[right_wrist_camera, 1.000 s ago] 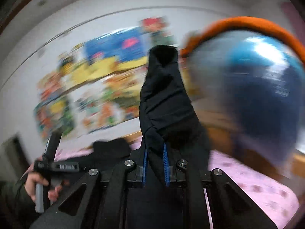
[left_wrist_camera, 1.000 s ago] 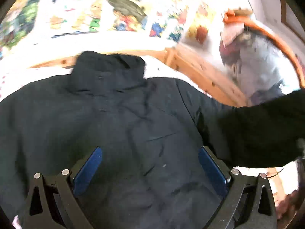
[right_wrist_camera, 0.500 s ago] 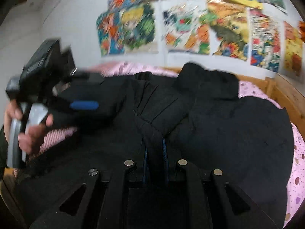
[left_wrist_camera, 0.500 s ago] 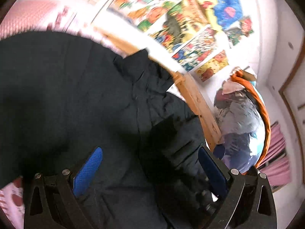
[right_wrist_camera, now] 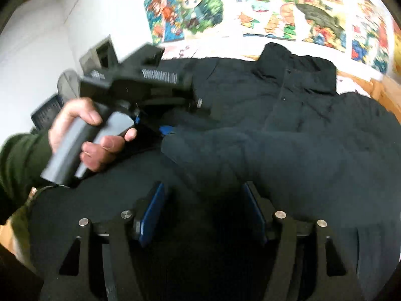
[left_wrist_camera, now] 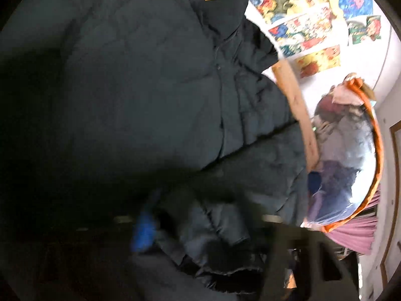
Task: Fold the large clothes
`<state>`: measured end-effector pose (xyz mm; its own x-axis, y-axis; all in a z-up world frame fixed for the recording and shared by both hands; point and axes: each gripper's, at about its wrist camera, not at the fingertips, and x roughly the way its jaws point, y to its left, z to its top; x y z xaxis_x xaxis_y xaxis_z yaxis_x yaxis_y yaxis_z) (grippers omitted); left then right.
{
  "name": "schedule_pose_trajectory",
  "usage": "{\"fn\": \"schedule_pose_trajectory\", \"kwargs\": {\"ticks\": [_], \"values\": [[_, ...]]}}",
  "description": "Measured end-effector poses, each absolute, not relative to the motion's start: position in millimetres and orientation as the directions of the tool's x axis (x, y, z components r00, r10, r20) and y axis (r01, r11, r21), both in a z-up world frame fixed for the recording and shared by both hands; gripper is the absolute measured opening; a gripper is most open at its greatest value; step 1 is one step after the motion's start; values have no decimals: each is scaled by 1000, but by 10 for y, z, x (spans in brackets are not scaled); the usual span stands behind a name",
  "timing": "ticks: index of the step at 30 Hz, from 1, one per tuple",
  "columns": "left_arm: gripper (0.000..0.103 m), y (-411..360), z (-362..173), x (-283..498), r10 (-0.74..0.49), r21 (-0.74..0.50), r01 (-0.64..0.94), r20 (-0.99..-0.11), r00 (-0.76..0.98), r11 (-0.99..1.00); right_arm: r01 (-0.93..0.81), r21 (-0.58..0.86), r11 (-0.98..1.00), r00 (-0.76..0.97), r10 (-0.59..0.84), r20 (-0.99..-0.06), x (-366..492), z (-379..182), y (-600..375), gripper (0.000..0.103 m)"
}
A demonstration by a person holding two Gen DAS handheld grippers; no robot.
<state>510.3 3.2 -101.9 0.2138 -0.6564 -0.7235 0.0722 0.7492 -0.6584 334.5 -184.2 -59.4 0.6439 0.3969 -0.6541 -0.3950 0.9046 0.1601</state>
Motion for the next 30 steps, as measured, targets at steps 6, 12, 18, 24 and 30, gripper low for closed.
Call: {"fn": "schedule_pose_trajectory", "kwargs": {"ticks": [6, 12, 18, 24, 30], "values": [[7, -66, -637, 5001, -544, -524, 162, -756, 364, 836, -245, 98, 965, 767, 255, -589, 3160, -338, -2341, 63], [6, 101, 266, 4744, -406, -333, 244, -617, 674, 911, -98, 65, 993, 832, 117, -542, 3622, -132, -2750, 66], [6, 442, 304, 4789, -182, -123, 134, -669, 720, 983, -76, -48, 996, 798, 32, -602, 4397, -268, -2790, 68], [7, 416, -304, 5107, -64, -10, 90, -782, 620, 996, -96, -98, 991, 649, -12, -761, 4998, -790, -2712, 68], [7, 396, -638, 5250, -14, 57, 109, -828, 560, 992, -98, -88, 991, 601, -11, -799, 5010, -1096, -2671, 71]]}}
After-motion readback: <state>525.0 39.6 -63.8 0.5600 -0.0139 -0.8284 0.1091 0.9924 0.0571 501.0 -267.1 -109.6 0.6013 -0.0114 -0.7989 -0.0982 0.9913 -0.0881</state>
